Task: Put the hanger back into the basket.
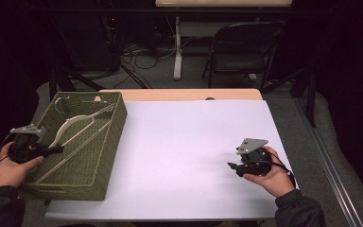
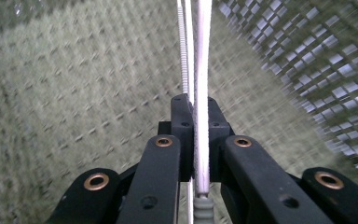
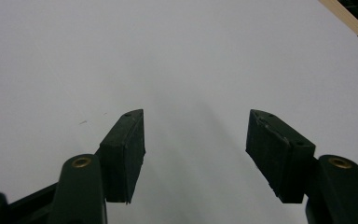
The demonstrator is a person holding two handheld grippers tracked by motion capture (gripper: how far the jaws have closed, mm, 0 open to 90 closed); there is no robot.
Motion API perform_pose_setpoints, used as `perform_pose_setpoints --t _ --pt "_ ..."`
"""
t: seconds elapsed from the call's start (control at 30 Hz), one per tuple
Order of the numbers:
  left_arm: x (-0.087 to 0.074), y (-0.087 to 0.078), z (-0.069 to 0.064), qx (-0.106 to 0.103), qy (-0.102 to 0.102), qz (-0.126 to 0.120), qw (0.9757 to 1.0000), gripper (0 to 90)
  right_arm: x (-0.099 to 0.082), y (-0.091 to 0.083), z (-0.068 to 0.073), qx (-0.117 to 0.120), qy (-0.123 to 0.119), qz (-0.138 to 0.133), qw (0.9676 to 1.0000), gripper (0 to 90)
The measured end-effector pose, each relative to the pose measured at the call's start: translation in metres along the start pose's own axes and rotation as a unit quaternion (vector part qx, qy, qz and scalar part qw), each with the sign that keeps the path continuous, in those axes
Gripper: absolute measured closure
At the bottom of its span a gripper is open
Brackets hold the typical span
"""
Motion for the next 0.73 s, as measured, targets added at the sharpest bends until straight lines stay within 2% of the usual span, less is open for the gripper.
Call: perform_pose_setpoints --t 0.07,0.1,0.17,0.2,0.23,0.3,0.33,0.4,0.5,0.53,0.6,0.67,0.7,0.73 --pt "-0.002 0.004 0.001 0.000 -0.012 0.002 0.9999 86.6 -0.002 0.000 0.000 0.001 0.000 0.003 1.0000 37.1" --pt "-0.001 0.004 0.004 0.011 -0.024 -0.006 0.9996 86.0 -0.002 0.001 0.000 0.000 0.000 0.002 1.0000 37.2" --pt "0.002 -0.001 0.009 0.030 -0.041 -0.026 0.9984 77.5 -0.004 0.000 0.001 0.000 0.001 0.007 1.0000 37.2" --pt "0.003 -0.004 0.012 0.040 -0.040 -0.033 0.9979 73.6 -0.005 0.000 0.001 -0.001 0.001 0.008 1.0000 37.1" --pt "0.005 -0.008 0.016 0.060 -0.040 -0.044 0.9964 70.9 -0.004 0.001 0.001 0.001 0.002 0.000 1.0000 37.2" --pt "0.007 -0.016 0.019 0.075 -0.048 -0.052 0.9946 62.6 -0.004 0.000 0.001 0.002 0.002 0.001 1.0000 37.1" --pt "0.010 -0.022 0.021 0.088 -0.053 -0.068 0.9923 58.3 -0.005 -0.001 0.001 0.001 0.003 0.006 1.0000 37.1" --pt "0.013 -0.032 0.022 0.100 -0.056 -0.088 0.9895 53.0 -0.004 -0.002 0.000 -0.001 0.005 -0.004 1.0000 37.2" --pt "0.017 -0.050 0.018 0.116 -0.050 -0.123 0.9843 49.4 -0.005 -0.005 0.000 -0.004 0.006 -0.001 1.0000 37.1" --pt "0.017 -0.053 0.016 0.116 -0.050 -0.129 0.9835 47.9 -0.004 -0.006 0.001 -0.002 0.007 -0.005 1.0000 37.1" --pt "0.019 -0.060 0.005 0.105 -0.056 -0.143 0.9826 45.3 -0.003 -0.007 0.002 -0.003 0.006 -0.012 0.9999 36.9" --pt "0.019 -0.062 -0.003 0.103 -0.057 -0.151 0.9815 44.3 -0.003 -0.009 0.002 -0.005 0.005 -0.008 0.9999 36.9" --pt "0.019 -0.063 -0.009 0.105 -0.057 -0.149 0.9817 43.4 -0.004 -0.010 0.003 -0.002 0.006 -0.006 1.0000 36.8" --pt "0.018 -0.063 -0.013 0.105 -0.056 -0.147 0.9819 43.1 -0.002 -0.010 0.004 -0.002 0.009 -0.018 0.9998 36.7"
Point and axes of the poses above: each handheld gripper's, and its own axes: y roughly forward along the jaws, x roughly out of its top, z roughly to its left, the point moved 10 cm from there along y, roughly forward along the jaws
